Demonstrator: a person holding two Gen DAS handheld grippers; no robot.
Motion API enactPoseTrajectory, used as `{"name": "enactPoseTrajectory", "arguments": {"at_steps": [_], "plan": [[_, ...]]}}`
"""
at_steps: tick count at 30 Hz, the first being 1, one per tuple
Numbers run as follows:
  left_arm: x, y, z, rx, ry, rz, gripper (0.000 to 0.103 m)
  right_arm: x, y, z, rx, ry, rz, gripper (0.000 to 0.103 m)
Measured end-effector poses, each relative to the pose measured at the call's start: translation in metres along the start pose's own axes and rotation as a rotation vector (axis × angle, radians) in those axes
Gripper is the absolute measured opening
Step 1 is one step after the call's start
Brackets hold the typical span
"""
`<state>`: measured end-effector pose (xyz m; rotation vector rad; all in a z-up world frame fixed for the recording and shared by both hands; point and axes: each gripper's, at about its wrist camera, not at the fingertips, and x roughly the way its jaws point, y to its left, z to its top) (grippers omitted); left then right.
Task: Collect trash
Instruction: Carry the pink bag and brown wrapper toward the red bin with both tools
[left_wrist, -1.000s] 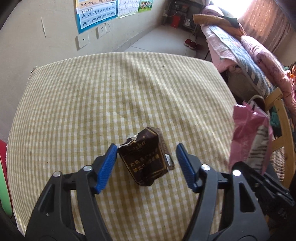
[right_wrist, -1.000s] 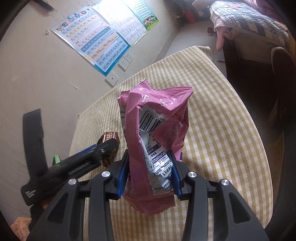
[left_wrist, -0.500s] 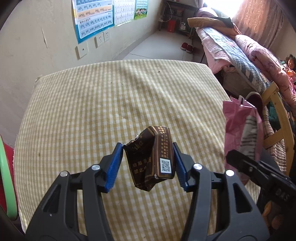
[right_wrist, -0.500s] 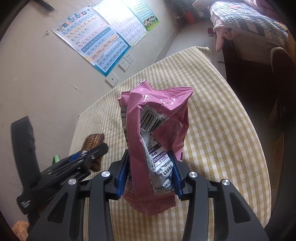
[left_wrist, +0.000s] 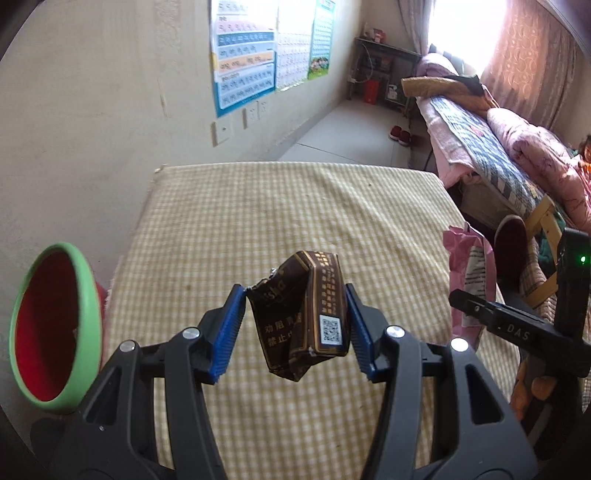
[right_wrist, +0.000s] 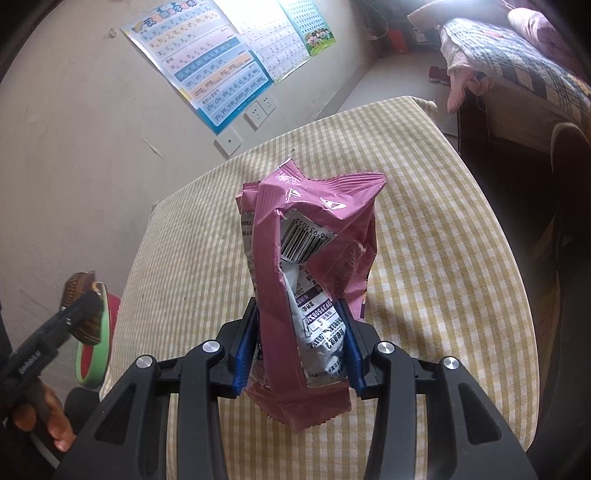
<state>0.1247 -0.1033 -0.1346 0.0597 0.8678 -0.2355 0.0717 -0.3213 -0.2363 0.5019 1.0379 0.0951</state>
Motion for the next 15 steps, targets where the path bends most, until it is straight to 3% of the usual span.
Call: {"name": "enactPoseTrajectory", "arguments": {"at_steps": [8, 15], "plan": [[-0.038, 0.032, -0.011, -0.041, -0.059, 0.049, 0.051, -0.016, 0.028, -0.007, -0.084, -0.030, -0.033, 0.041], [-0.057, 0.052, -0.012, -0.093, -0.110, 0.058, 0.052, -0.030, 0.062, -0.023, -0.129, -0.022, -0.005, 0.041]]}}
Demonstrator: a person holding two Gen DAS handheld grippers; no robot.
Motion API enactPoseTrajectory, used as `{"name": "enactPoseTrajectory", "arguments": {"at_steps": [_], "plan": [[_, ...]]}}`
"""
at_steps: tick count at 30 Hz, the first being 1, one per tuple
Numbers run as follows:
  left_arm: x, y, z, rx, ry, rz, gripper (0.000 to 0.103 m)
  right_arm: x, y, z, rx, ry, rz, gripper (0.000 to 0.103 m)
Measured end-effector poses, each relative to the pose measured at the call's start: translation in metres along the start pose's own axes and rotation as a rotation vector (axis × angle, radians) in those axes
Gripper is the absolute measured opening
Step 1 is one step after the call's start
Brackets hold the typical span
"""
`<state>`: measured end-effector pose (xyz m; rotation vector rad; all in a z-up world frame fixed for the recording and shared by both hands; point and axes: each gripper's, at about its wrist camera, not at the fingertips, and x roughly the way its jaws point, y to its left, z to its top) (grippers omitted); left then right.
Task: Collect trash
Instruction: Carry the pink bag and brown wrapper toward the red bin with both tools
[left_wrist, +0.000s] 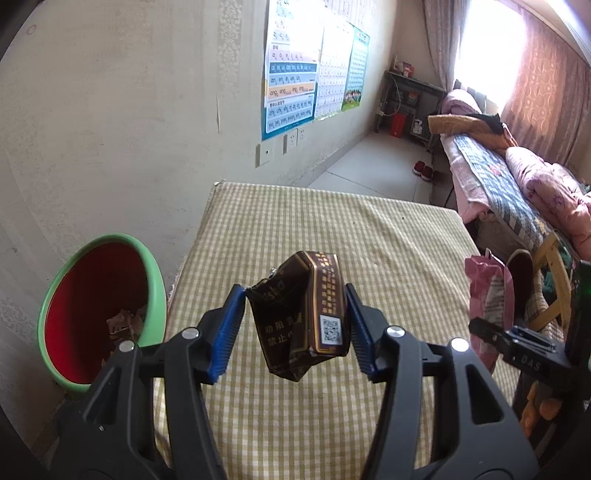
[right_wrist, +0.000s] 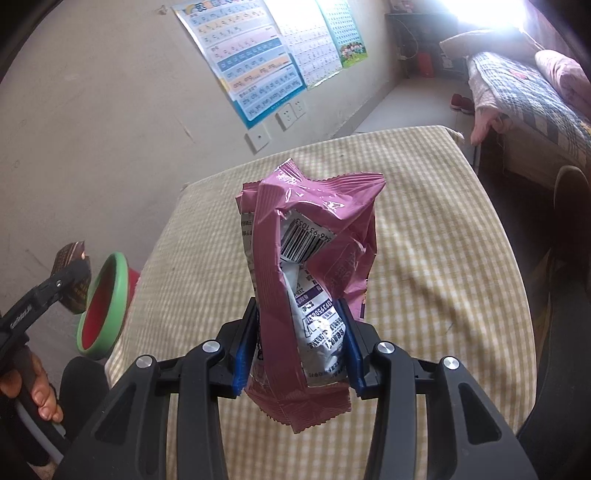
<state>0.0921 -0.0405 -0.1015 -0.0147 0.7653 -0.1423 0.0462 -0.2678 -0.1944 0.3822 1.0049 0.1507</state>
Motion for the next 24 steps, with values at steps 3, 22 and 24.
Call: {"name": "enactPoseTrajectory", "arguments": {"at_steps": [3, 22, 24], "plan": [[-0.008, 0.007, 0.001, -0.007, -0.028, 0.001, 0.052, -0.008, 0.020, 0.002, -0.032, -0.015, 0.014, 0.041], [-0.031, 0.041, 0.003, -0.052, -0.092, 0.054, 0.052, -0.017, 0.105, -0.001, -0.178, -0.013, 0.079, 0.041], [-0.030, 0.045, 0.002, -0.059, -0.088, 0.058, 0.051, -0.015, 0.111, 0.000, -0.191, -0.009, 0.082, 0.041]]}}
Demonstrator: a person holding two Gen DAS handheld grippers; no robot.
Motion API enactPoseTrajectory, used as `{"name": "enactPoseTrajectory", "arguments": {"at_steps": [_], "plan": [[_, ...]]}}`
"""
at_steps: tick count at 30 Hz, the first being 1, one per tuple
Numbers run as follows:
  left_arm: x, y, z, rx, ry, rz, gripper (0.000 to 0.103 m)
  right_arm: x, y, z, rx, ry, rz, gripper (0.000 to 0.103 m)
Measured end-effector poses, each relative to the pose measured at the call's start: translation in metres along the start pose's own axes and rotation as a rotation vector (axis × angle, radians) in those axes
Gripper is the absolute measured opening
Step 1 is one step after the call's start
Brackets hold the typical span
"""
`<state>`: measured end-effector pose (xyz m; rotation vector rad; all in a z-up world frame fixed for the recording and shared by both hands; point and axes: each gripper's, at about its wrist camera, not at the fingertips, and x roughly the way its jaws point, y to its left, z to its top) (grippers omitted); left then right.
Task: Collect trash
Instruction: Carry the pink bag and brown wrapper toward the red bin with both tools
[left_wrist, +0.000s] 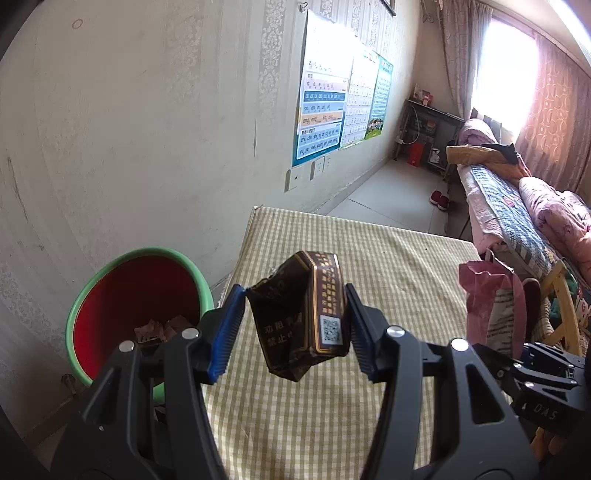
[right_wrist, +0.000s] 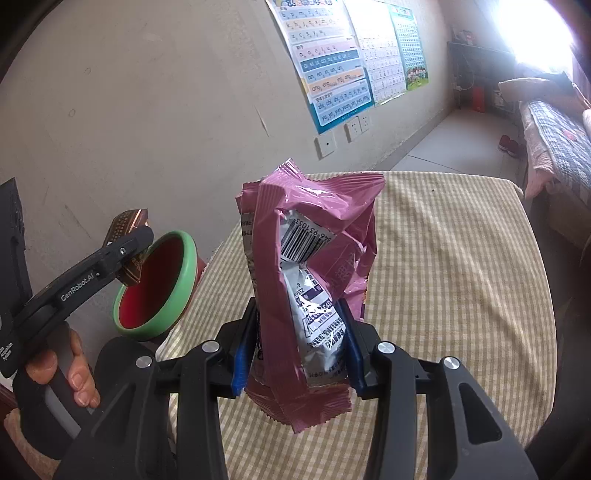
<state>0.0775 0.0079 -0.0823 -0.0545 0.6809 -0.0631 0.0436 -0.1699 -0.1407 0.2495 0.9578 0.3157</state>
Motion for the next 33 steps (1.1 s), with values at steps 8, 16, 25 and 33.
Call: {"name": "enactPoseTrajectory", "arguments": {"at_steps": [8, 16, 25, 33], "plan": [[0.005, 0.012, -0.003, -0.021, 0.011, 0.013, 0.052, 0.006, 0.011, 0.002, -0.029, 0.017, 0.008, 0.041], [0.008, 0.021, -0.003, -0.033, 0.017, 0.022, 0.052, 0.016, 0.021, 0.006, -0.050, 0.037, 0.017, 0.041], [0.007, 0.030, -0.005, -0.055, 0.019, 0.030, 0.052, 0.026, 0.031, 0.008, -0.079, 0.057, 0.032, 0.041], [0.005, 0.036, -0.004, -0.070, 0.010, 0.048, 0.052, 0.035, 0.038, 0.012, -0.105, 0.070, 0.046, 0.041]]}}
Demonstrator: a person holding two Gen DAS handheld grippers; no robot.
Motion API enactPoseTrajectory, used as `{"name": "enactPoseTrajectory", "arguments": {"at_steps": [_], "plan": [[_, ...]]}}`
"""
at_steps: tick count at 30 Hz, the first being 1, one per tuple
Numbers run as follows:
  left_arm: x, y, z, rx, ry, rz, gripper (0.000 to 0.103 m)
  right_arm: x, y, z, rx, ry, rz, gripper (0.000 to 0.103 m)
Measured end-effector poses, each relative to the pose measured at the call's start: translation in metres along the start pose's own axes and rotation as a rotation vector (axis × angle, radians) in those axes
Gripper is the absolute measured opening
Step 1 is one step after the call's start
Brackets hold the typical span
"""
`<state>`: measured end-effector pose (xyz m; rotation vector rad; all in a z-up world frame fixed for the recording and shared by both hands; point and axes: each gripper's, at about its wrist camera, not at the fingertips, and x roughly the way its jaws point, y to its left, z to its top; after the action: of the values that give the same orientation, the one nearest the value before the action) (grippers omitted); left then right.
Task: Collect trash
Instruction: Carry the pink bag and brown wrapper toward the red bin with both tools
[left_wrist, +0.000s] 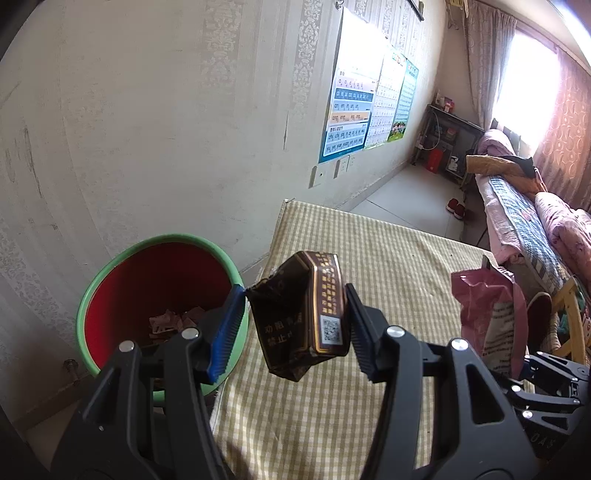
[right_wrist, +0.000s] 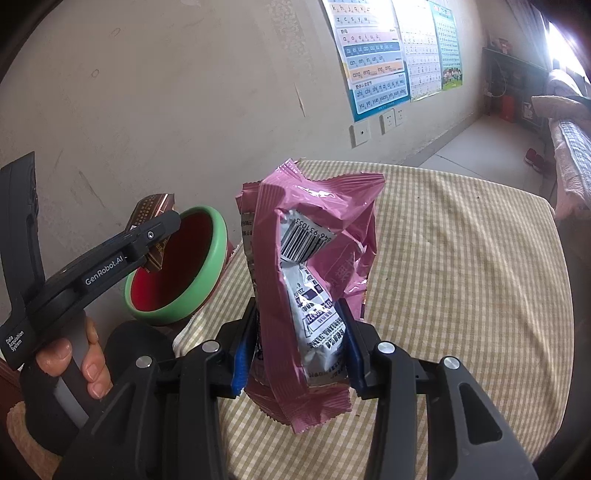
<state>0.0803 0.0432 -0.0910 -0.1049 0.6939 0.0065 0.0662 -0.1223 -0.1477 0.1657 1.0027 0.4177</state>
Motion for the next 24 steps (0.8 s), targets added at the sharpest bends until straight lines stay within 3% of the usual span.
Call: {"name": "enactPoseTrajectory", "arguments": {"at_steps": [17, 24], "plan": [[-0.001, 0.009, -0.001, -0.021, -0.007, 0.020, 0.052, 0.014, 0.003, 0.002, -0.032, 0.027, 0.021, 0.041], [-0.005, 0.023, 0.004, -0.022, -0.023, 0.076, 0.052, 0.022, 0.013, 0.007, -0.064, 0.031, 0.042, 0.041]]}}
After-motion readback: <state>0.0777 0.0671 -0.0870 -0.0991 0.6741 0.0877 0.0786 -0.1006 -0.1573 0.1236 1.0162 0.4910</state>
